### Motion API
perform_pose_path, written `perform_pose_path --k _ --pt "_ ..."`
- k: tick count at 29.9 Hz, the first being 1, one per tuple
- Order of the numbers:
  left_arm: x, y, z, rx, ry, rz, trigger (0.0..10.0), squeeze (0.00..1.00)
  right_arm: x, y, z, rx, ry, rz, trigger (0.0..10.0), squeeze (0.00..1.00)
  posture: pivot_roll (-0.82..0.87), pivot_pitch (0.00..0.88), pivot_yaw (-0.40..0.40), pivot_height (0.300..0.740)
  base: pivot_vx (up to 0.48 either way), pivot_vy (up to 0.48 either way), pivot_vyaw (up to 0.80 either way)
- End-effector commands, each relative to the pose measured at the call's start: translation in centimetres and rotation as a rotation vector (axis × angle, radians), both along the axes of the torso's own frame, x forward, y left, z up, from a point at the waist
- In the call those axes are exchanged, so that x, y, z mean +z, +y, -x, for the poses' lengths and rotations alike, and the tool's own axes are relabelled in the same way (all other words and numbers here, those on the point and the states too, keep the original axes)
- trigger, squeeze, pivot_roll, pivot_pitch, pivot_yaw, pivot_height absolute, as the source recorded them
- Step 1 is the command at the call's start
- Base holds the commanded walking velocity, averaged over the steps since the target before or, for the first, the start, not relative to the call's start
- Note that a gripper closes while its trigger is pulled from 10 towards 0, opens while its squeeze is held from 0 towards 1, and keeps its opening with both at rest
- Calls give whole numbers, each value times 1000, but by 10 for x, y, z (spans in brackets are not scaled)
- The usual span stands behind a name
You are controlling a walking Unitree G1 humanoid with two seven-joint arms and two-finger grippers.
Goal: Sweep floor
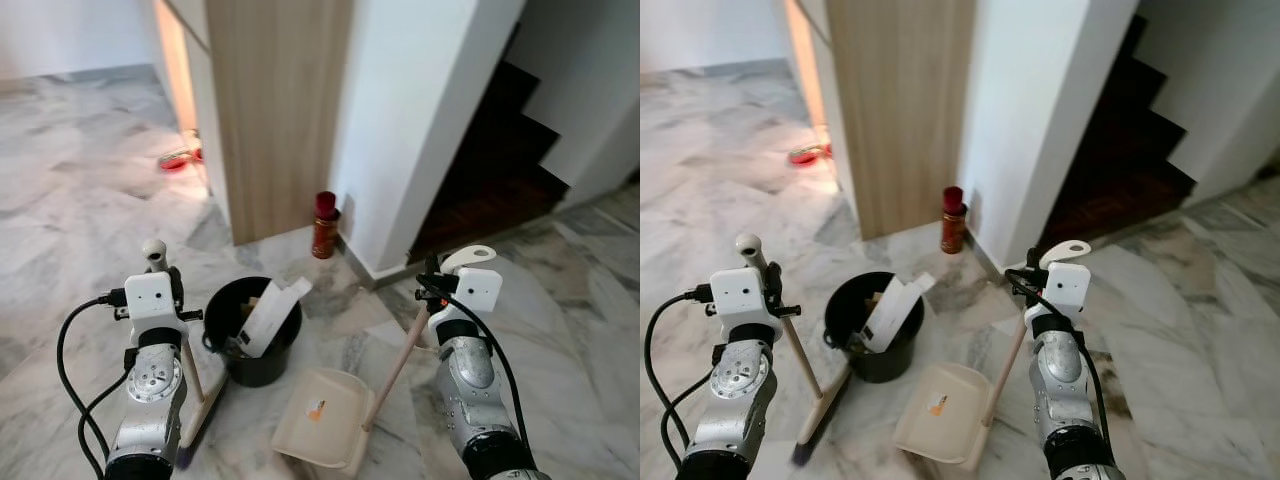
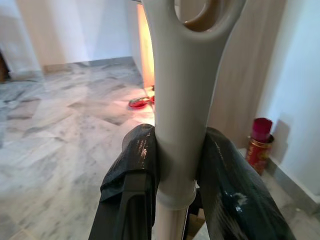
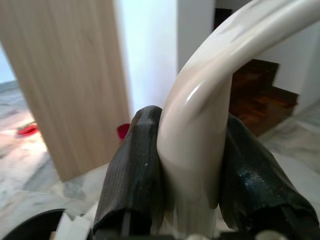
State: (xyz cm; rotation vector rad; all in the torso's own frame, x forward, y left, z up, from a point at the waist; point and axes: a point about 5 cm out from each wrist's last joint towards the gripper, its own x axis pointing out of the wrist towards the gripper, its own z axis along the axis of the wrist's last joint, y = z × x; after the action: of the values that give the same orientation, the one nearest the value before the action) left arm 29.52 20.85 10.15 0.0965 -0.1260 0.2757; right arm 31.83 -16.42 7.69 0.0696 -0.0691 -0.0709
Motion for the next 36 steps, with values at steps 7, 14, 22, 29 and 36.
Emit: perform_pose_path --k 7,14,22,29,36 --pt "11 -6 -5 -31 -47 -7 10000 0 8 0 -7 -2 -20 7 10000 0 44 30 -93 740 0 0 -800" --pt "10 -10 -5 -59 -42 1 10000 0 7 -4 -6 -12 -13 13 10000 0 46 28 -93 740 0 0 -800" --pt "8 -12 -4 -77 -28 -12 10000 0 6 -4 -6 -23 -9 15 10000 0 47 23 -87 740 0 0 -800" --pt "8 -13 -6 -79 -20 -33 10000 0 6 -5 -6 -27 -9 21 10000 0 49 23 -87 740 0 -310 -800" --pt "8 -14 -5 -96 -18 -41 10000 0 7 -5 -8 -32 -13 21 10000 0 43 29 -78 740 0 -208 -800"
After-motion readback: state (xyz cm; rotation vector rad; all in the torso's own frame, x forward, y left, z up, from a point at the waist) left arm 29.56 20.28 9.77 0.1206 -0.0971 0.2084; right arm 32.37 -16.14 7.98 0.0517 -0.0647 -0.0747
